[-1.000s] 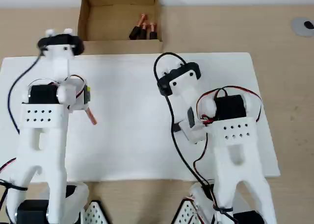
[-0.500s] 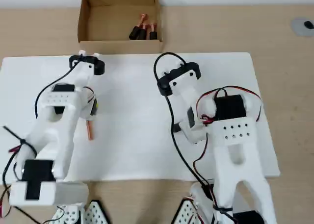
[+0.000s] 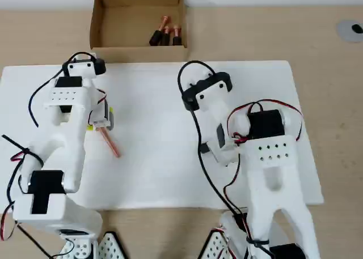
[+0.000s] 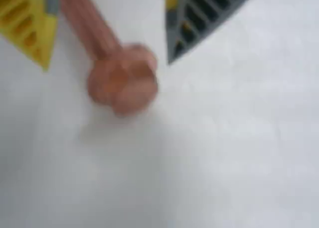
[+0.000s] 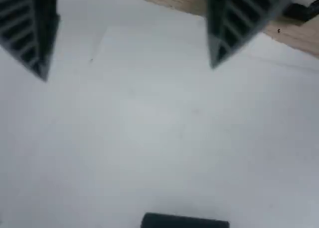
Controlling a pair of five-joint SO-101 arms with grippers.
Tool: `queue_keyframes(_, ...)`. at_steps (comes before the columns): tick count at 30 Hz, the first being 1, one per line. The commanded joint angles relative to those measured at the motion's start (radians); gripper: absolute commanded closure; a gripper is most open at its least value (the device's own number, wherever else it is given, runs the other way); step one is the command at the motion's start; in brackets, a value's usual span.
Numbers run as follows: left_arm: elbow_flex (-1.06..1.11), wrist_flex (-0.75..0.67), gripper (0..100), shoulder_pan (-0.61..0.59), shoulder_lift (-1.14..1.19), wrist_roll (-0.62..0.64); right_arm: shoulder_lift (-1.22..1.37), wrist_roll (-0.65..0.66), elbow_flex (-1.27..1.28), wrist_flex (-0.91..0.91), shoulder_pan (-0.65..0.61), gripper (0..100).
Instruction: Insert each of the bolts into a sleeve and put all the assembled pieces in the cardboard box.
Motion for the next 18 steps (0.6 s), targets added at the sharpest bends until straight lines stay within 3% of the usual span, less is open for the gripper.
queue_keyframes(1,-0.080,0.072,83,0.012,-0.008,0.040,-0.028,0.008,0.013,-0.014,0.015,74.9)
queue_keyframes(4,-0.106,0.112,83,0.006,-0.007,0.180,-0.030,0.008,0.041,-0.035,0.015,74.9)
queue_keyframes(9,-0.101,0.091,83,-0.005,0.002,0.614,-0.030,0.008,0.044,-0.037,0.015,74.9)
queue_keyframes(11,-0.098,0.081,83,0.008,0.002,0.733,-0.030,0.008,0.044,-0.037,0.015,74.9)
queue_keyframes(18,-0.103,0.075,83,0.021,0.004,0.838,-0.030,0.008,0.044,-0.037,0.015,74.9)
